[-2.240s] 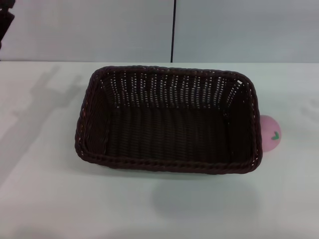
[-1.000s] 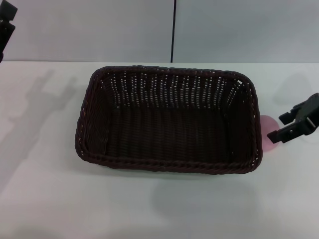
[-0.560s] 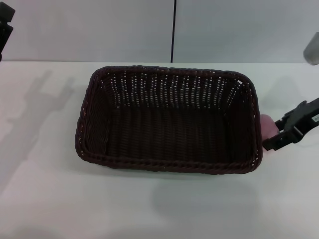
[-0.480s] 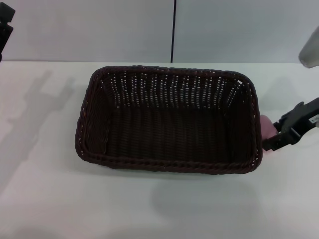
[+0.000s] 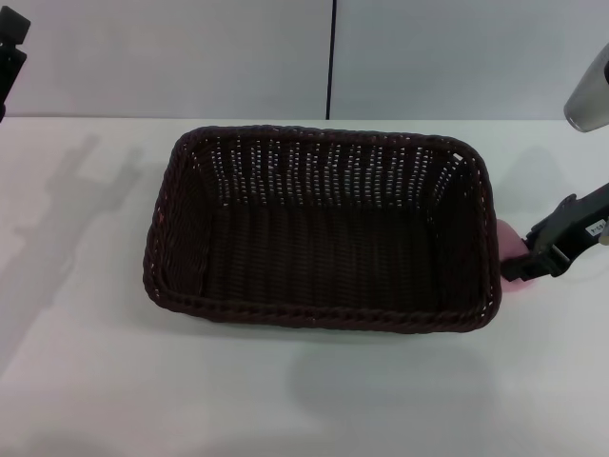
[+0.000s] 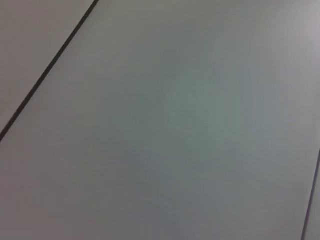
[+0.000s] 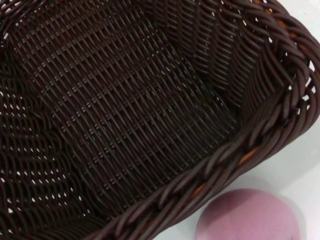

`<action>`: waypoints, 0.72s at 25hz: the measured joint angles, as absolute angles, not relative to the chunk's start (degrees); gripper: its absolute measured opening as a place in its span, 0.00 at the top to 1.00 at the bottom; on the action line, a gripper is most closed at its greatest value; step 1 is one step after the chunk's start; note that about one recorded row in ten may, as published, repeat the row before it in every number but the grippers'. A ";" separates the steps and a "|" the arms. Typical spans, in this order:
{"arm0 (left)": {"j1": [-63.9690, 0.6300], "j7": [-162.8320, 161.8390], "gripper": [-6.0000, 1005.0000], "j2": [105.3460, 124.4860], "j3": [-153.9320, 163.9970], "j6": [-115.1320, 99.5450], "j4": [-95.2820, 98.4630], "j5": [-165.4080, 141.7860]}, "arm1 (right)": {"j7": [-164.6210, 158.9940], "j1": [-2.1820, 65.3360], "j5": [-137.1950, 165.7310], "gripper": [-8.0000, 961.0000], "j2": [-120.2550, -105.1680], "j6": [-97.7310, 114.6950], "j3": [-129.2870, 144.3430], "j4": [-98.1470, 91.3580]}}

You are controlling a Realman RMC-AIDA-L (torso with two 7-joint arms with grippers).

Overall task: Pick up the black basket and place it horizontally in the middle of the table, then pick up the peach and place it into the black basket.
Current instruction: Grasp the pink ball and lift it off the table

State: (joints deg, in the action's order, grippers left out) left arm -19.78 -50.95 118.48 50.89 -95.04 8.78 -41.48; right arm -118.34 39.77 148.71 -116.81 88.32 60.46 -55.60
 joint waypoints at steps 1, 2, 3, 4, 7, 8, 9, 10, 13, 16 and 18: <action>-19.78 -50.95 0.22 118.48 50.89 -95.04 8.78 -41.48 | -118.33 39.77 148.70 0.66 -116.81 88.50 60.38 -55.68; -19.78 -50.96 0.22 118.48 50.89 -94.91 8.77 -41.48 | -118.33 39.75 148.65 0.66 -116.81 88.67 60.26 -55.91; -19.78 -50.96 0.22 118.47 50.89 -94.82 8.78 -41.47 | -118.35 39.50 148.54 0.67 -116.85 89.04 59.97 -56.66; -19.78 -50.96 0.22 118.47 50.89 -94.82 8.78 -41.47 | -118.35 39.50 148.54 0.67 -116.85 89.04 59.97 -56.66; -19.78 -50.95 0.22 118.47 50.89 -94.71 8.78 -41.45 | -118.38 38.84 148.43 0.69 -116.91 89.66 59.31 -58.12; -19.78 -50.93 0.22 118.48 50.87 -94.45 8.79 -41.43 | -118.38 38.69 148.40 0.70 -116.91 89.98 59.06 -58.49; -19.78 -50.93 0.22 118.47 50.75 -94.24 8.79 -41.42 | -118.39 38.51 148.35 0.70 -116.92 90.30 58.70 -58.98; -19.78 -50.93 0.22 118.47 50.75 -94.24 8.79 -41.42 | -118.40 38.31 148.31 0.71 -116.94 90.64 58.35 -59.46; -19.78 -50.97 0.22 118.48 50.41 -93.87 8.79 -41.39 | -118.34 37.57 147.87 0.73 -117.09 92.21 56.21 -61.35; -19.78 -50.98 0.22 118.48 50.31 -93.86 8.79 -41.39 | -118.13 37.19 147.45 0.76 -117.10 92.96 54.64 -62.43; -19.78 -50.98 0.22 118.48 50.20 -93.86 8.79 -41.39 | -117.99 36.86 146.64 0.78 -116.98 94.88 51.31 -64.01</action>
State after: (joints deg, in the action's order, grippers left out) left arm -19.78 -50.97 118.48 50.20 -93.86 8.79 -41.39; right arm -117.99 36.86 146.64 -116.98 94.88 51.31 -64.01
